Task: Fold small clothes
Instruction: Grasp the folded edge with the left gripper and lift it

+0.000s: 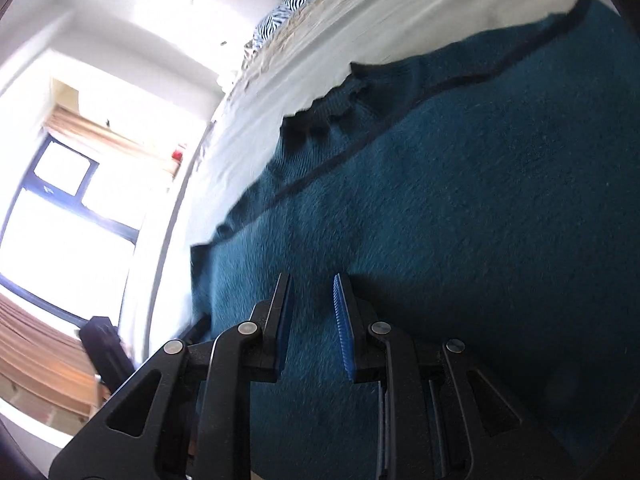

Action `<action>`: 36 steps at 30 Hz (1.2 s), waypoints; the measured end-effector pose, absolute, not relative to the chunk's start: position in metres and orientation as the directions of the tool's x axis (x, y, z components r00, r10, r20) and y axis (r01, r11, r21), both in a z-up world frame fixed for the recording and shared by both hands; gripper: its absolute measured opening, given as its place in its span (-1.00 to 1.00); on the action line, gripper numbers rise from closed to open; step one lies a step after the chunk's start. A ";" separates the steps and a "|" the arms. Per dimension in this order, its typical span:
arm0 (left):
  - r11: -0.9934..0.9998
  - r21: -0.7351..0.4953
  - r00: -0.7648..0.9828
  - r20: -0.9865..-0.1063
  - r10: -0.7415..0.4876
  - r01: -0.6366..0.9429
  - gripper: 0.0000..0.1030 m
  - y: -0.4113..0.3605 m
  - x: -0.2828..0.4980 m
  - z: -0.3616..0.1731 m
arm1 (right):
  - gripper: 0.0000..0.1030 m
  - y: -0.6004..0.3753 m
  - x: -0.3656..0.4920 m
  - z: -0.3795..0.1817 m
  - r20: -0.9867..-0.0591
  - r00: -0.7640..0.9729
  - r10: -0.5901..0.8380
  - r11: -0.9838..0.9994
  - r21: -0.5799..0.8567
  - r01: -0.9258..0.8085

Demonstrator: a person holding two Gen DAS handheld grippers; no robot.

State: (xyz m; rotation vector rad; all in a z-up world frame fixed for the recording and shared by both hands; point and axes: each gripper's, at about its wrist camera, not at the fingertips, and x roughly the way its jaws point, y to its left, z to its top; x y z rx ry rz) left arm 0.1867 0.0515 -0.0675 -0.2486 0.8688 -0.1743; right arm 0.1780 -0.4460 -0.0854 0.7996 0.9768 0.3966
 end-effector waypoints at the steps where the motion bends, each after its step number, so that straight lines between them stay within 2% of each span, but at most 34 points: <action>1: 0.956 -0.290 0.633 -0.731 -0.256 0.053 0.08 0.052 0.187 -0.068 | -0.61 -0.455 0.177 -0.086 -0.572 0.536 0.621 0.654 0.755 0.049; 9: 0.936 -0.351 0.648 -0.718 -0.254 -0.021 0.12 0.081 0.174 -0.061 | -0.59 -0.549 0.145 -0.077 -0.563 0.673 0.479 0.626 0.757 0.188; 10: 0.930 -0.366 0.647 -0.717 -0.260 -0.032 0.15 0.086 0.172 -0.060 | -0.45 -0.554 0.139 -0.074 -0.558 0.682 0.473 0.618 0.762 0.195; 11: 0.919 -0.392 0.645 -0.713 -0.275 -0.041 0.24 0.091 0.168 -0.059 | -0.12 -0.556 0.132 -0.072 -0.549 0.692 0.469 0.611 0.767 0.195; 13: 0.901 -0.432 0.636 -0.705 -0.312 -0.036 0.41 0.095 0.161 -0.058 | 0.29 -0.553 0.123 -0.067 -0.521 0.712 0.471 0.603 0.779 0.172; 14: 0.895 -0.445 0.631 -0.704 -0.326 -0.034 0.50 0.095 0.159 -0.057 | 0.38 -0.548 0.120 -0.063 -0.521 0.711 0.473 0.611 0.775 0.161; 17: 0.857 -0.513 0.612 -0.692 -0.382 -0.044 0.57 0.099 0.154 -0.056 | 0.38 -0.521 0.119 -0.059 -0.514 0.662 0.546 0.617 0.781 0.096; 24: 0.707 -0.702 0.535 -0.631 -0.562 -0.085 0.54 0.111 0.160 -0.071 | 0.38 -0.462 0.130 -0.054 -0.495 0.530 0.689 0.595 0.804 -0.023; 27: 0.657 -0.747 0.489 -0.613 -0.621 -0.102 0.53 0.107 0.167 -0.077 | 0.38 -0.448 0.136 -0.056 -0.494 0.494 0.715 0.584 0.811 -0.034; 31: 0.658 -0.747 0.427 -0.629 -0.650 -0.098 0.51 0.093 0.179 -0.077 | 0.38 -0.429 0.156 -0.066 -0.484 0.456 0.747 0.555 0.832 -0.026; 34: 0.662 -0.743 0.391 -0.639 -0.662 -0.092 0.26 0.084 0.184 -0.078 | 0.38 -0.418 0.159 -0.069 -0.476 0.437 0.763 0.540 0.841 -0.027; 36: 0.657 -0.748 0.380 -0.637 -0.671 -0.093 -0.02 0.083 0.184 -0.082 | 0.37 -0.408 0.163 -0.071 -0.473 0.420 0.775 0.531 0.847 -0.027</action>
